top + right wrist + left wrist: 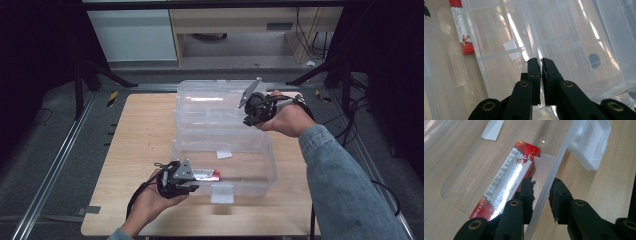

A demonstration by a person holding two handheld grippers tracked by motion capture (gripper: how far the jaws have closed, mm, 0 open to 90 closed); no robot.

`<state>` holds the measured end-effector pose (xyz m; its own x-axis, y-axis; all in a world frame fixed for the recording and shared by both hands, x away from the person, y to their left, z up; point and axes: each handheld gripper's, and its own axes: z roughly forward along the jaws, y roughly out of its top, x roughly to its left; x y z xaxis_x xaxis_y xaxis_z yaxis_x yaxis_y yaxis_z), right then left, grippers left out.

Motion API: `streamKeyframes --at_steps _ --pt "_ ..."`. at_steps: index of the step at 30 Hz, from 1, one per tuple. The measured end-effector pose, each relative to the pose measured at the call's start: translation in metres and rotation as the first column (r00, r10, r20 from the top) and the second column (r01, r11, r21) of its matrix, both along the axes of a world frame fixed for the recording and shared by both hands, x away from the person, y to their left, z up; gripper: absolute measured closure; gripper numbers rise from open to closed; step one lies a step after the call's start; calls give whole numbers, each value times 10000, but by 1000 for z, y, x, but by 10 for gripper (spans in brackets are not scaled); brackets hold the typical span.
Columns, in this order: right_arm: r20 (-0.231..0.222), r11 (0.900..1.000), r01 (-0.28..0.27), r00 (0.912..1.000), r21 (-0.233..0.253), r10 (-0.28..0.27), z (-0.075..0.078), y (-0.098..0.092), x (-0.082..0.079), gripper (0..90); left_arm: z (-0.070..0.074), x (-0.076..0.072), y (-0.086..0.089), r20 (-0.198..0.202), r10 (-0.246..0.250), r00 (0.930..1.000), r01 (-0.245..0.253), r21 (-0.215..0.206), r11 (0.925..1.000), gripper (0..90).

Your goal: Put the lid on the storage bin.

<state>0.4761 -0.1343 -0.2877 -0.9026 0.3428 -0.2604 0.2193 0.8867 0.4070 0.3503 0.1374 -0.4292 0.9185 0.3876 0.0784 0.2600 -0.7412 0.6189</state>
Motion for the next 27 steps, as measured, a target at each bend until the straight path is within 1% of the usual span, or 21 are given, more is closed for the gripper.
streamKeyframes --at_steps 1,2,4,8,10,13,14,16,20,23,25,27 --pt "4 10000 -31 10000 -35 31 1 -1 -2 859 0 0 0 7 -4 10000 3 9 10000 727" --pt "28 10000 -44 10000 37 44 1 -2 -5 859 0 0 0 25 -1 10000 1 32 10000 725" --pt "44 9999 -65 10000 105 65 1 -2 -8 859 0 1 -1 7 7 10000 -7 32 10000 724" --pt "95 10000 -73 9999 61 72 1 -3 -8 858 1 2 -1 12 -9 10000 9 92 10000 723" --pt "84 10000 23 10000 23 -23 1 -4 -4 855 1 4 -3 1 32 10000 -32 49 10000 723" --pt "112 9999 118 9999 95 -119 0 -5 3 847 1 9 -8 69 112 9999 -113 92 9999 727" --pt "120 9998 149 9998 120 -150 0 -5 7 845 1 10 -9 86 172 9998 -172 48 9998 728" --pt "129 9997 201 9997 129 -203 0 -5 14 841 1 15 -11 151 224 9996 -226 96 9997 730" --pt "145 9998 166 9998 84 -168 0 -4 20 844 1 20 -11 81 233 9997 -234 28 9997 729" --pt "238 9999 90 9997 104 -93 1 -5 17 847 1 19 -11 97 231 9997 -232 34 9997 728" --pt "349 9998 28 9994 193 -35 1 -6 14 848 1 20 -11 140 177 9997 -178 38 9998 728" --pt "363 9996 22 9993 269 -31 0 -7 11 849 1 19 -11 142 198 9997 -199 46 9998 728"
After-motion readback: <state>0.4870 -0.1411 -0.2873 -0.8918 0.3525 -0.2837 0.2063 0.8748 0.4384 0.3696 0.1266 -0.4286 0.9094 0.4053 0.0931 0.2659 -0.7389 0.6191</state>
